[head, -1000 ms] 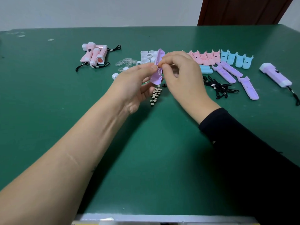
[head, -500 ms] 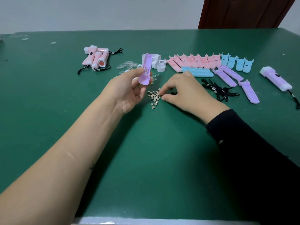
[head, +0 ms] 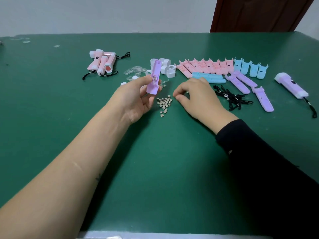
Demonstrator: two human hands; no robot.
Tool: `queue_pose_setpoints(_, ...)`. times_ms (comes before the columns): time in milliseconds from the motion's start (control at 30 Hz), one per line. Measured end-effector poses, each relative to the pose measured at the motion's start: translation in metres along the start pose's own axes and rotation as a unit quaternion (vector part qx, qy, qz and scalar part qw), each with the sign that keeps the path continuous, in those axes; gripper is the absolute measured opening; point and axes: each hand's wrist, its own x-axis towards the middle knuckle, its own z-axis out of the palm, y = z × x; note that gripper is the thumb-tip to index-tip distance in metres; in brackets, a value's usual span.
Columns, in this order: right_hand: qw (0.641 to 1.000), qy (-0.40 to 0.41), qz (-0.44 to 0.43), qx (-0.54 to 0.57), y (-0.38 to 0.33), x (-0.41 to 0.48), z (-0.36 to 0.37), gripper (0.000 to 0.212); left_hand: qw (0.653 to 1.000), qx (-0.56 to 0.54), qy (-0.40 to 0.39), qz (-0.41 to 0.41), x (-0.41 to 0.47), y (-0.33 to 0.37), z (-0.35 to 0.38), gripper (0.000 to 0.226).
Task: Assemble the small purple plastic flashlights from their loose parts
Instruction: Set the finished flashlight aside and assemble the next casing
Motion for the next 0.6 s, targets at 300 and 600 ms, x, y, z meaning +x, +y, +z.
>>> queue_pose_setpoints(300, 0.999, -0.019, -0.023, -0.017, -0.0045, -0.0012, 0.0020, 0.010, 1.000, 0.013, -0.008, -0.011, 0.0004, -0.0044, 0.0010, 0.025)
queue_pose_setpoints(600, 1.000, -0.019, -0.009, -0.023, -0.0064, 0.0015, 0.0065, 0.016, 0.999, 0.036, -0.014, -0.006, 0.0002, -0.0072, 0.0014, 0.016)
